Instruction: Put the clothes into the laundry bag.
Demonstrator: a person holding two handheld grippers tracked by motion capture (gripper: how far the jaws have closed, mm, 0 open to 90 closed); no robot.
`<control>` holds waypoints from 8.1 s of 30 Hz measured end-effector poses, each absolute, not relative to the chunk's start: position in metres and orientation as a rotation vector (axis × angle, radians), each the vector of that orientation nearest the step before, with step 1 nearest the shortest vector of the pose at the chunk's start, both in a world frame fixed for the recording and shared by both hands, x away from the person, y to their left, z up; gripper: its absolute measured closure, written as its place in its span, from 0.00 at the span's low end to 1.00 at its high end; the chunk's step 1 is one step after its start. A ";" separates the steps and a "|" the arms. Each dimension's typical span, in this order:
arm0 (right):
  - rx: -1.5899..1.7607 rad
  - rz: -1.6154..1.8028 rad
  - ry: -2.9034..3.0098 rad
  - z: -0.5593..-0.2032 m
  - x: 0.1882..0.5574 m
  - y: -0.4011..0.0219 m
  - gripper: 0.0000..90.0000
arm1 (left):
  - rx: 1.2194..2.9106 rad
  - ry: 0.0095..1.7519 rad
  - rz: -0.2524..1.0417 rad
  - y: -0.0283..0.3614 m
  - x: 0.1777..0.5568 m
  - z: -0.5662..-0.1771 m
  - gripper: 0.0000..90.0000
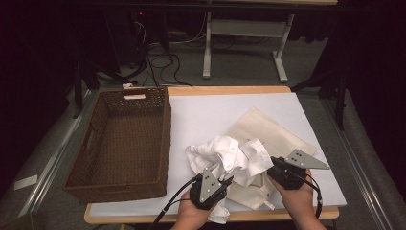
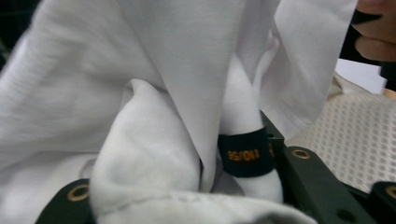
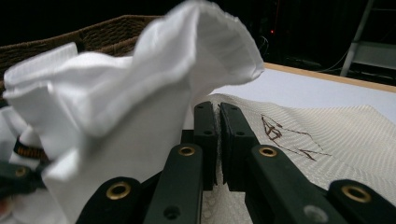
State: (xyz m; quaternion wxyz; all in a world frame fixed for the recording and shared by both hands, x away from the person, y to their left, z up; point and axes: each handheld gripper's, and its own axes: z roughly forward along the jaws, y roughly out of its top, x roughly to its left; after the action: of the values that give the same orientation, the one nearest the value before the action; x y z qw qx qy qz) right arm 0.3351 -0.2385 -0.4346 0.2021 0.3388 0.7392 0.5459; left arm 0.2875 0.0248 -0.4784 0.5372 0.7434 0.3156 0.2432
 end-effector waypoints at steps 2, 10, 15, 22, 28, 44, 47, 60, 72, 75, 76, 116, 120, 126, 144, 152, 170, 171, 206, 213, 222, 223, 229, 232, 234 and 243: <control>0.947 1.530 2.066 -0.435 0.336 -0.238 0.96 | 1.751 0.759 0.585 0.030 0.289 -0.473 0.78; 0.952 1.532 2.047 -0.433 0.337 -0.239 0.97 | 1.879 0.721 0.542 0.012 0.298 -0.488 0.78; 0.933 1.544 2.047 -0.430 0.337 -0.237 0.97 | 1.925 0.737 0.487 -0.011 0.314 -0.498 0.75; 0.927 1.546 2.066 -0.434 0.334 -0.234 0.97 | 1.882 0.771 0.384 -0.016 0.320 -0.505 0.55; 0.936 1.544 2.076 -0.437 0.334 -0.235 0.97 | 1.843 0.728 0.390 0.009 0.306 -0.493 0.35; 0.949 1.511 2.078 -0.442 0.331 -0.238 0.96 | 1.630 0.744 0.517 0.050 0.291 -0.472 0.31; 0.948 1.508 2.082 -0.442 0.332 -0.238 0.96 | 1.634 0.766 0.590 0.057 0.298 -0.472 0.30; 0.948 1.512 2.094 -0.445 0.335 -0.236 0.96 | 1.785 0.841 0.596 0.044 0.341 -0.498 0.71; 0.960 1.506 2.096 -0.446 0.336 -0.234 0.95 | 1.847 0.764 0.424 0.013 0.306 -0.499 0.99; 0.969 1.510 2.090 -0.445 0.336 -0.235 0.95 | 1.856 0.786 0.438 0.001 0.311 -0.504 0.99; 0.965 1.514 2.089 -0.445 0.336 -0.235 0.95 | 1.850 0.808 0.441 -0.001 0.313 -0.504 0.99; 0.901 1.608 2.020 -0.432 0.326 -0.243 0.97 | 1.720 0.873 0.621 0.019 0.316 -0.485 0.52; 0.909 1.606 2.027 -0.432 0.327 -0.243 0.97 | 1.666 0.940 0.704 0.040 0.321 -0.481 0.38; 0.922 1.606 2.042 -0.434 0.329 -0.243 0.97 | 1.727 1.015 0.512 0.046 0.351 -0.495 0.32; 0.922 1.590 2.081 -0.429 0.346 -0.229 0.97 | 1.702 0.983 0.529 0.028 0.330 -0.488 0.90; 0.883 1.578 2.088 -0.420 0.361 -0.208 0.97 | 1.683 0.960 0.558 0.024 0.315 -0.488 0.90; 0.960 1.576 2.118 -0.447 0.337 -0.230 0.97 | 1.736 0.911 0.633 0.015 0.324 -0.480 0.90; 0.958 1.575 2.113 -0.447 0.337 -0.230 0.97 | 1.735 0.906 0.628 0.013 0.322 -0.480 0.90; 0.899 1.584 2.081 -0.436 0.335 -0.220 0.97 | 1.742 0.860 0.621 0.013 0.304 -0.486 0.96; 0.906 1.610 2.071 -0.433 0.338 -0.222 0.97 | 1.835 0.797 0.573 -0.012 0.314 -0.494 0.97; 0.888 1.641 2.057 -0.429 0.333 -0.222 0.97 | 1.854 0.856 0.623 -0.030 0.353 -0.488 0.97; 0.895 1.641 2.055 -0.429 0.333 -0.223 0.97 | 1.840 0.870 0.624 -0.029 0.356 -0.488 0.97; 0.898 1.651 2.053 -0.430 0.334 -0.228 0.97 | 1.769 0.839 0.610 -0.020 0.348 -0.492 0.79; 0.905 1.644 2.060 -0.432 0.333 -0.227 0.97 | 1.731 0.844 0.622 -0.009 0.338 -0.492 0.64; 0.899 1.641 2.061 -0.432 0.332 -0.227 0.96 | 1.702 0.849 0.630 -0.001 0.328 -0.492 0.55; 0.911 1.627 2.069 -0.435 0.331 -0.227 0.96 | 1.640 0.890 0.551 0.023 0.292 -0.499 0.35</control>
State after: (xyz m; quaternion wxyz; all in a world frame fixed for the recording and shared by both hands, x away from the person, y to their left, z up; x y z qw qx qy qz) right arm 0.3307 -0.2275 -0.4354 0.1773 0.3219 0.7311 0.5748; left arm 0.2920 0.0228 -0.4988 0.5629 0.6967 0.3782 0.2339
